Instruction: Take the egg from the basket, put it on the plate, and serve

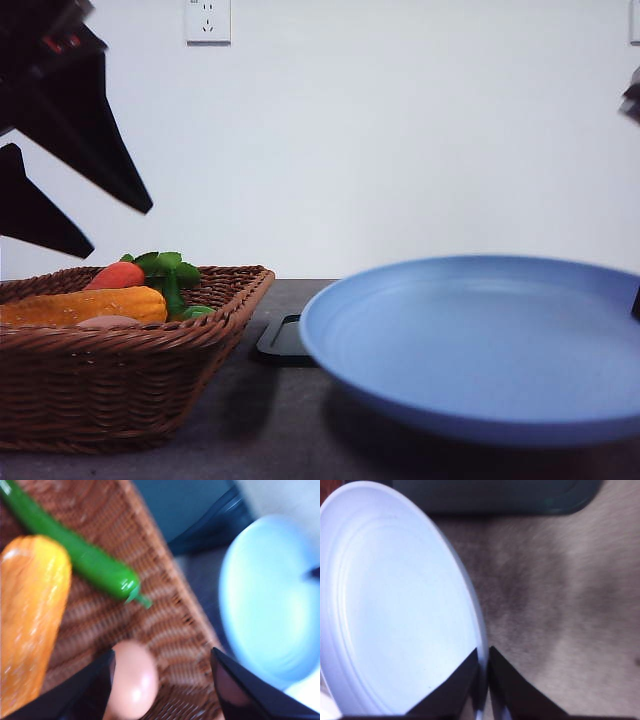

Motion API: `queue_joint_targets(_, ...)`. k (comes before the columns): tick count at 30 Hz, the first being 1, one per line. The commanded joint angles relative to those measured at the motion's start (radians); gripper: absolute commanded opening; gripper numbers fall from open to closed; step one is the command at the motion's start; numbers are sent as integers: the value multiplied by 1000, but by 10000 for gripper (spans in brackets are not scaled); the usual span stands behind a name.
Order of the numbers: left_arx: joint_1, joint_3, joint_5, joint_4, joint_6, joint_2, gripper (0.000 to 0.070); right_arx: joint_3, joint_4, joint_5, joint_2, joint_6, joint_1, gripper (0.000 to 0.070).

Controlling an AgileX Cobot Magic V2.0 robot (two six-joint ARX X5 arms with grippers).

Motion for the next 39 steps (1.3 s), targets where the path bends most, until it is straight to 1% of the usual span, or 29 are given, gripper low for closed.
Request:
queue_joint_targets(1,-26,39,-46,-35,51,33,394,10,-2,4,-22,8,-7,0)
queue_joint_targets(5,-74,91,-125,-90,106,102,394,10,-16,15,-68,8,-22,0)
queue_joint_targets(12,-118,123,-148,-92,155,224,393,10,-28,16,-85,8,-26,0)
queue_joint_targets(16,-132,127,-198,-92,176,292,394,10,-27,16,-85,7,-26,0)
queue_joint_targets(23,-151,128,-200,-89,186,378,393,10,-27,16,-85,5,-26,0)
queue_joint_targets(30,-157,128,-203,-85,205,401,383,10,-27,16,-85,4,-26,0)
queue_joint_targets(32,-157,129,-209,-85,206,401,355,10,-27,16,-85,4,-26,0)
queue_joint_targets(37,-157,142,-218,-88,209,401,228,10,-27,16,-85,4,-26,0)
queue_joint_targets(39,-157,150,-218,-90,209,401,189,10,-27,16,-85,4,-26,0)
